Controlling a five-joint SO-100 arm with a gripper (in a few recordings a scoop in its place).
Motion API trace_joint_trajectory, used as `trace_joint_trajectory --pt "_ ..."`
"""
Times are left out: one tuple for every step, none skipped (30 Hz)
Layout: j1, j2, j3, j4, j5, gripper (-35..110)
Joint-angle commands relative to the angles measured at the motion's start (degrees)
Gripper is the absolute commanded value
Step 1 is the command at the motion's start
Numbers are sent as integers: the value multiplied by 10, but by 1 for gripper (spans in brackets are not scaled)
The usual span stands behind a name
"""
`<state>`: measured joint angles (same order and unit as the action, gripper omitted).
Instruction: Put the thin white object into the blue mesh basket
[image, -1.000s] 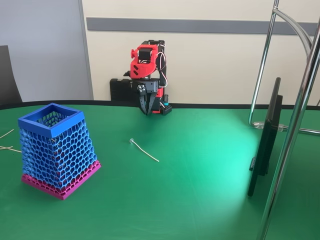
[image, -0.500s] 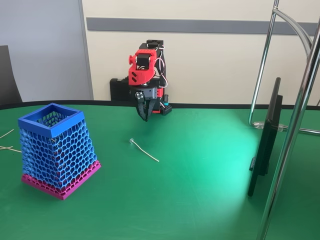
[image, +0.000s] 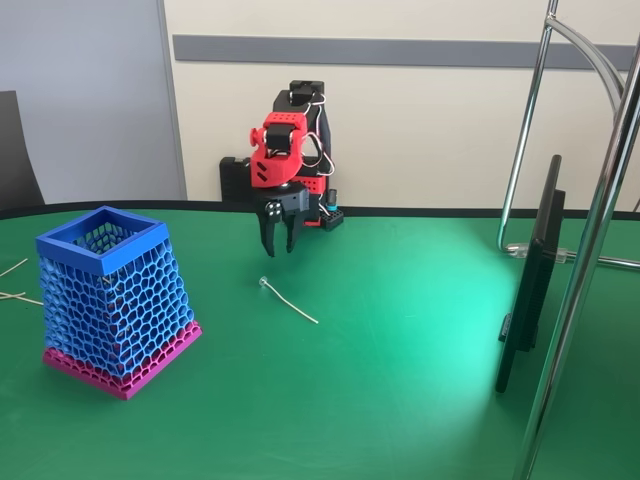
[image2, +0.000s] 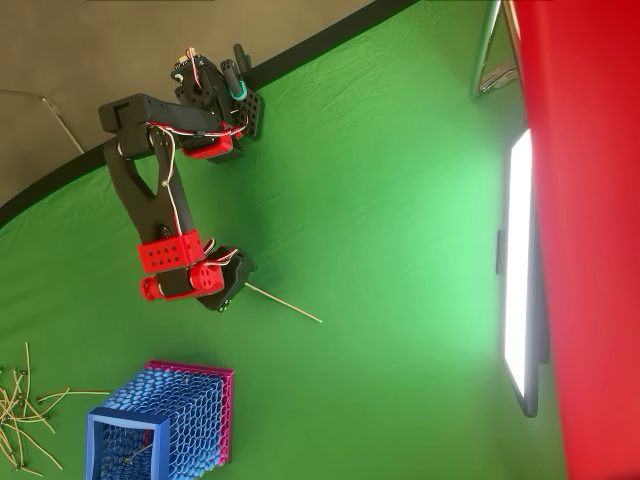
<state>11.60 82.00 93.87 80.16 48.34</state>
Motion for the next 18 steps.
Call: trace_joint_trajectory --pt "10 -10 -29 10 -25 18" --pt "14 -13 -31 11 -31 17" --pt "17 -15 -33 11 -38 16" --pt "19 -15 -33 11 -47 14" --pt "21 -15 -35 11 -53 12" --pt "21 -16 -38 11 -55 9" --pt "22 -17 -40 12 -55 6" --pt "21 -17 -42 12 -54 5" --pt "20 -17 -43 12 -53 5" --pt "19 -17 -45 12 -51 4" --pt "19 -18 -47 12 -51 4" --pt "18 -19 -49 13 -50 4" --pt "17 -21 -52 16 -43 4" --pt "15 -21 -53 16 -37 4" --pt "13 -19 -53 16 -33 5" --pt "11 -18 -54 13 -33 6" --pt "8 -16 -56 9 -39 7" --pt "7 -14 -58 7 -38 7"
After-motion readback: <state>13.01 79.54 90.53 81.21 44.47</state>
